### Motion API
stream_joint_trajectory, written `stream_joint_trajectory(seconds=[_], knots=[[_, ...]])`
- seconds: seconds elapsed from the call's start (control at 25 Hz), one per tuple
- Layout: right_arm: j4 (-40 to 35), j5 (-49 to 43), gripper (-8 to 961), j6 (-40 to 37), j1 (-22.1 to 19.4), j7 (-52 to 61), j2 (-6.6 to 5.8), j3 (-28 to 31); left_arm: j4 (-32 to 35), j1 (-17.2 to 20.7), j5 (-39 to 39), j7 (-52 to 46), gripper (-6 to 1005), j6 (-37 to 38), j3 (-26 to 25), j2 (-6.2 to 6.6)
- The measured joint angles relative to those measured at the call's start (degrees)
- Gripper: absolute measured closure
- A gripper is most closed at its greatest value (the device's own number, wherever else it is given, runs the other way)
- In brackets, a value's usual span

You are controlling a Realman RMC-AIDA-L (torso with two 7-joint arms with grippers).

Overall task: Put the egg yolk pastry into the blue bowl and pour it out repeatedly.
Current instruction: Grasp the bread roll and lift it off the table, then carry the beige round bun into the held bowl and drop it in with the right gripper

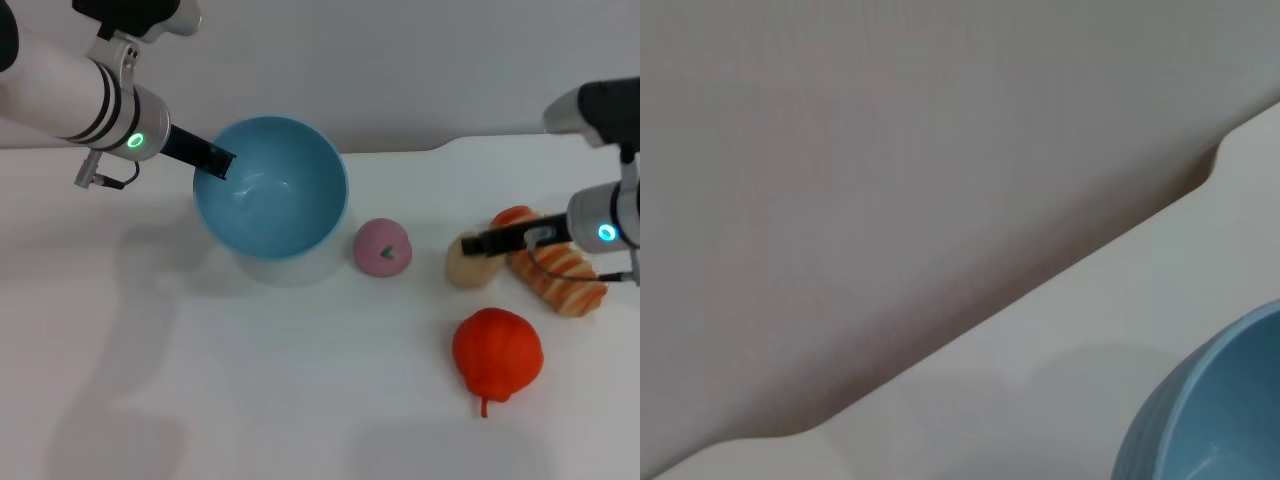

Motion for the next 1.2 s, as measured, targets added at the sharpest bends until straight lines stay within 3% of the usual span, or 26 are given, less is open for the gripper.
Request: stream_joint_trajectory(seconds=[0.36, 0.68, 0.88, 1.2], knots=[[-12.16, 15.33, 791, -7.79, -3.85, -8.43, -0.28, 0.23, 1.29, -0.40, -0.01, -0.39, 999, -0.03, 0.14, -0.04], [-13.41, 32.05, 840, -15.58, -2.98, -14.79, -1.58, 0.31, 1.35, -0.61, -0.09, -0.45, 999, -1.18, 0.45, -0.21], [-11.07, 37.03, 888, -16.30, -1.44, -17.90, -1.04, 0.23, 1.66, -0.65, -0.69, -0.50, 999, -1.44, 0.52, -0.33], [1.22, 42.52, 900, -14.39, 4.79, -25.29, -0.31, 0.11, 2.18, -0.79, -2.86, -0.51, 1000, -1.51, 2.52, -0.36]])
